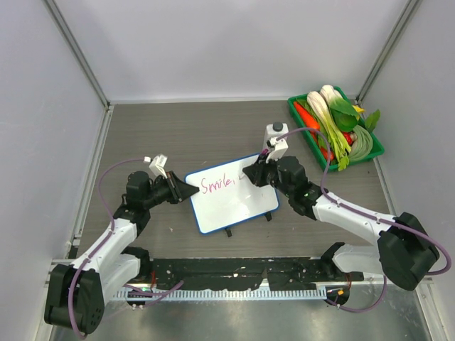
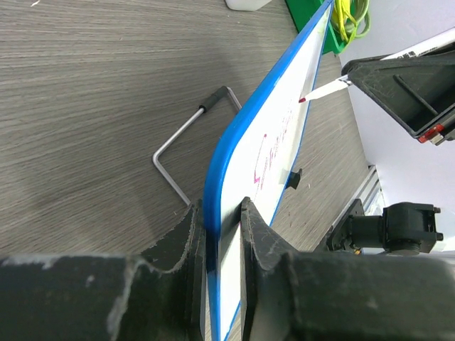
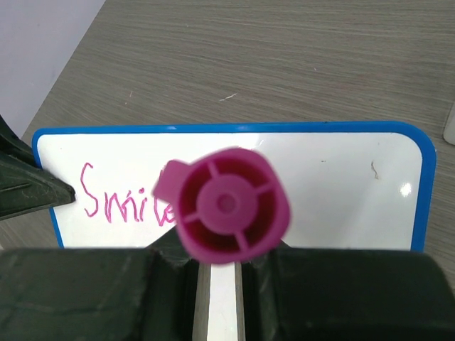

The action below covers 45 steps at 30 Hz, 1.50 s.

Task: Write a sentence on the whiteboard
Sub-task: Write with the whiteboard marker on the whiteboard.

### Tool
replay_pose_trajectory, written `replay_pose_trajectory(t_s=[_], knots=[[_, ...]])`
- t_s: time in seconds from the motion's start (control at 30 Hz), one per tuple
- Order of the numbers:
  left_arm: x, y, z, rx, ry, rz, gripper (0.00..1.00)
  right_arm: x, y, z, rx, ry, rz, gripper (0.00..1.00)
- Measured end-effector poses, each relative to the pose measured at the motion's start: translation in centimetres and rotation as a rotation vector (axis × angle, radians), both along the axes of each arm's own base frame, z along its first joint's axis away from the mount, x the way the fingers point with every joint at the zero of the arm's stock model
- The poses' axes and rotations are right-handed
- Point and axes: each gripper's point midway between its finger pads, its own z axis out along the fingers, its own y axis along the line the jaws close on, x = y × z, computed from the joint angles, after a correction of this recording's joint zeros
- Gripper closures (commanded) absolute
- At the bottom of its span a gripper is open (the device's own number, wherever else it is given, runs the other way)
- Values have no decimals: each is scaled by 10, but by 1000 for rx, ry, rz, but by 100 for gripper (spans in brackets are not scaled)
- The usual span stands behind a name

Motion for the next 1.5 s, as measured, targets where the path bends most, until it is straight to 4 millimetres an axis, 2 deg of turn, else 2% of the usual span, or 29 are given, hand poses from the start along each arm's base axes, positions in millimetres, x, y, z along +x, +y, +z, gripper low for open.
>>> replay_pose_trajectory(t_s=[0.33, 0.83, 1.5], knots=[[0, 0, -1, 3, 3, 0, 100, -5, 2, -5, -5, 9, 13, 99], [0, 0, -1, 4, 1, -1, 100, 5, -4, 4, -10, -13, -49, 98], [0, 0, -1, 4, 2, 0, 100, 3, -7, -1, -25, 10, -60, 98]])
